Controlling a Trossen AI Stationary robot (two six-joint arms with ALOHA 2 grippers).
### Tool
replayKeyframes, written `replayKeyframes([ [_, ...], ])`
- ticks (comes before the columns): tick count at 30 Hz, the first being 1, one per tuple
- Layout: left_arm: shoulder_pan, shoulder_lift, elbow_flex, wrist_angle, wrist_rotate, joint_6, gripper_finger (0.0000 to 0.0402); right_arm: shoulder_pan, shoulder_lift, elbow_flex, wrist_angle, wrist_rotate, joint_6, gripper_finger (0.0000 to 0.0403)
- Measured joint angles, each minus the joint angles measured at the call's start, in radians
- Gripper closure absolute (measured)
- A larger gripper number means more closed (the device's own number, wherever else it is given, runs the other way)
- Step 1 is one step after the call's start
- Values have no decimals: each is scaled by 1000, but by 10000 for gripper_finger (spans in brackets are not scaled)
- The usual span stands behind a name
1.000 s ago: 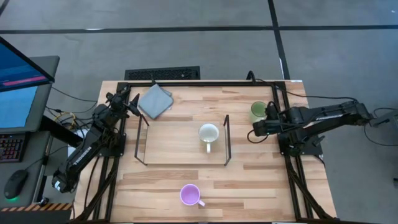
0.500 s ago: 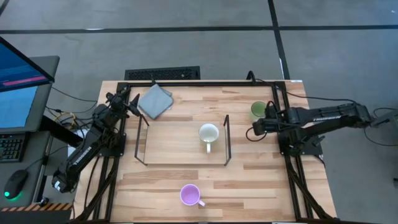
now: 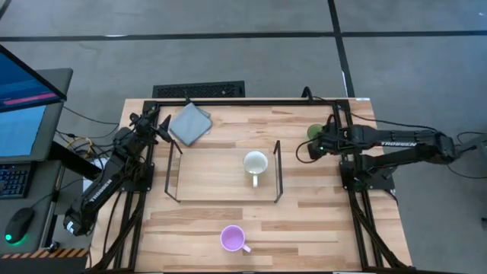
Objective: Stack small to large cups/mugs on shelf
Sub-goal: Put the green mug on the shelf
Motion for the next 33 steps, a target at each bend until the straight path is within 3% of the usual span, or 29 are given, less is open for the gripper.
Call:
replayKeyframes([
  [4,0,0,0,0,1,-32,148,-23,0,-70,124,-31,-72,170],
  [9,0,0,1,0,-3,-25,148,-34,0,-132,148,-63,-65,170],
  [33,0,0,53,-55,-23,5,148,-33,2,-136,151,-54,-50,170],
])
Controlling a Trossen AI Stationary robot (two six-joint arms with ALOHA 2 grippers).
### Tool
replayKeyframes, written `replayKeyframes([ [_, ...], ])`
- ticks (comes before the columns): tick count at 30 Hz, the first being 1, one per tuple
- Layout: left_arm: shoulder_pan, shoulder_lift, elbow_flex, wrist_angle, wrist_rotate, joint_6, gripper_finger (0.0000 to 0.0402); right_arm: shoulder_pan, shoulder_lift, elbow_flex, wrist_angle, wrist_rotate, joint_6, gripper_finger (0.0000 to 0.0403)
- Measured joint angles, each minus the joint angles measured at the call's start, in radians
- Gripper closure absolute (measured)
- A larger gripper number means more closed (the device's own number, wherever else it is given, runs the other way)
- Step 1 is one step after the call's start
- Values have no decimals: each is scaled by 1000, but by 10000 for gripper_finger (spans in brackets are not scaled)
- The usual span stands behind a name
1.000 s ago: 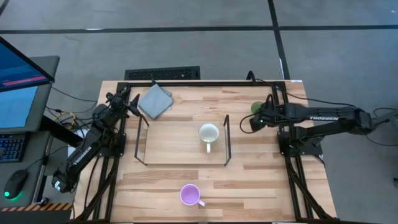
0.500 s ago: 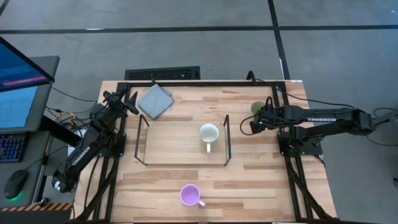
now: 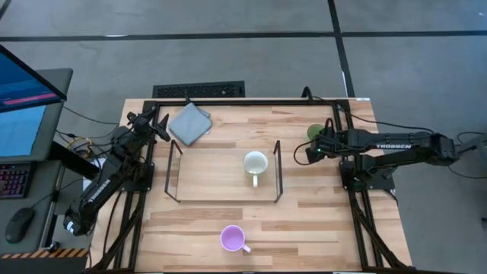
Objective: Stack small to large cups/mugs on shelf
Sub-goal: Put the green mug on the shelf
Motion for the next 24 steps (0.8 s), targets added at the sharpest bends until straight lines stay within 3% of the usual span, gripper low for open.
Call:
replayKeyframes([
  [24,0,0,2,-15,-32,5,148,0,0,0,57,3,0,185],
])
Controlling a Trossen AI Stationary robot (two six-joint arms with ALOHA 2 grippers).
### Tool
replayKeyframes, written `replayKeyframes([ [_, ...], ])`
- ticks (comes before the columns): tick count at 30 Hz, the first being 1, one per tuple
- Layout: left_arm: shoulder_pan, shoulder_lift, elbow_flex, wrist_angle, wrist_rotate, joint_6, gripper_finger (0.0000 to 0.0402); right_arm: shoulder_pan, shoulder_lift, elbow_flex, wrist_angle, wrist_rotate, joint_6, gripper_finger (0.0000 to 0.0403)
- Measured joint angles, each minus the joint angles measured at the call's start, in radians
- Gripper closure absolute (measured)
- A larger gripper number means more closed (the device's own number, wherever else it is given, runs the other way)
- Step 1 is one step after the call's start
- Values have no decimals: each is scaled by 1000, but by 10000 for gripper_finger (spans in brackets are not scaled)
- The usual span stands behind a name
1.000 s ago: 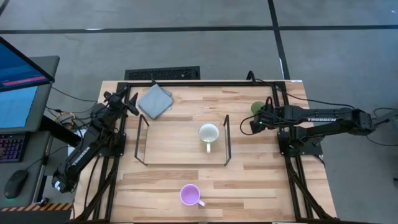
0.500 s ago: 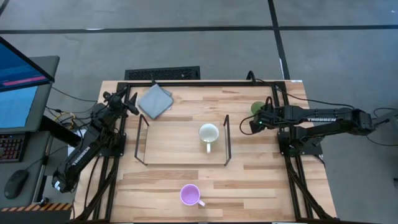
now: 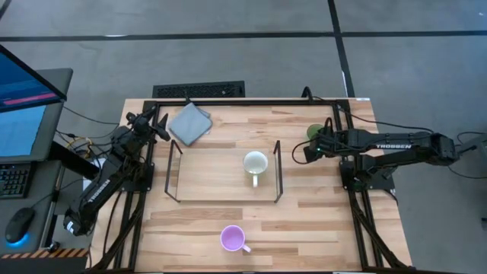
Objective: Stack small to large cups/mugs on shelf
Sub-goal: Put the green mug on the shelf
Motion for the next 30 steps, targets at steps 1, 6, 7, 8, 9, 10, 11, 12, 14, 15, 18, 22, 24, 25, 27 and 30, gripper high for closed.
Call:
replayKeyframes([
  [1,0,0,0,-1,0,0,148,0,0,0,0,1,0,188],
  [6,0,0,0,-16,0,-1,148,0,0,0,-2,4,0,215],
  [7,0,0,0,-20,0,-1,148,0,0,0,-2,4,0,222],
  [8,0,0,0,-25,0,-1,148,0,0,0,-3,4,0,228],
  [9,0,0,0,-29,0,-1,148,0,0,0,-3,4,0,235],
  [10,0,0,0,-30,0,-1,148,0,0,0,-3,4,0,241],
  [11,0,0,0,-30,0,-1,148,0,0,0,-3,4,0,247],
  [12,0,0,0,-30,0,-2,148,0,0,0,-3,4,0,252],
  [14,0,0,0,-30,0,-2,148,0,0,0,-5,4,0,263],
  [15,0,0,0,-30,0,-2,148,0,0,0,-7,4,0,268],
  [18,0,0,0,-36,0,-2,148,0,0,0,-7,5,0,281],
  [22,0,0,0,-45,0,-2,148,0,0,0,-7,4,1,293],
  [24,0,0,0,-46,0,-2,148,0,0,0,-7,5,1,298],
  [25,0,0,0,-48,0,-2,148,0,0,0,-7,5,6,300],
  [27,0,0,0,-52,0,-2,148,0,0,0,-8,7,9,304],
  [30,0,0,0,-53,0,-2,148,0,0,0,-17,8,9,310],
])
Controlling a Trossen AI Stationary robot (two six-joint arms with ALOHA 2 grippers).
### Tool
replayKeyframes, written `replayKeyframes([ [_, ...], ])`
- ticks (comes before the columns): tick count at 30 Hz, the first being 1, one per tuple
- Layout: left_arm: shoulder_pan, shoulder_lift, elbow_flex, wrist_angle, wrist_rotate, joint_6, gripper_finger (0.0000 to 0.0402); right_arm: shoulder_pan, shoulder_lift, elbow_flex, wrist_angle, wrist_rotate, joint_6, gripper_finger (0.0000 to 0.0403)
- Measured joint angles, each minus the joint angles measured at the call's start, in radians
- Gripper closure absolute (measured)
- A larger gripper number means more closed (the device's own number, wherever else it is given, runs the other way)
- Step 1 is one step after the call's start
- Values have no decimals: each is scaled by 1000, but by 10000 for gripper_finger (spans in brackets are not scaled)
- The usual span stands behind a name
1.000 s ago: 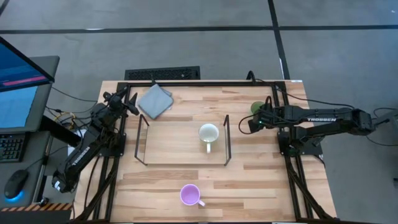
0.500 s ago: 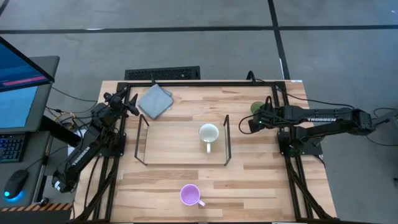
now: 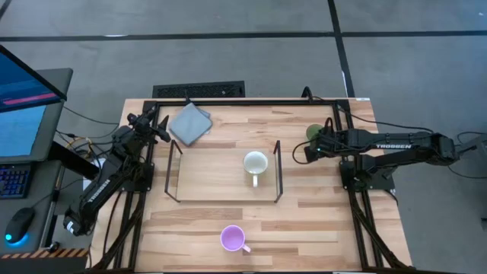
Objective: Stack small to large cups/mugs on shelf
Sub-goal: Put the green mug on the shelf
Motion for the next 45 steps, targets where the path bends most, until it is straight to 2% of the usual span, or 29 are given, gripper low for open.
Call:
replayKeyframes([
  [25,0,0,0,-3,0,0,148,0,0,0,-16,15,53,318],
  [45,0,0,0,-4,0,0,148,0,0,0,-15,15,78,245],
])
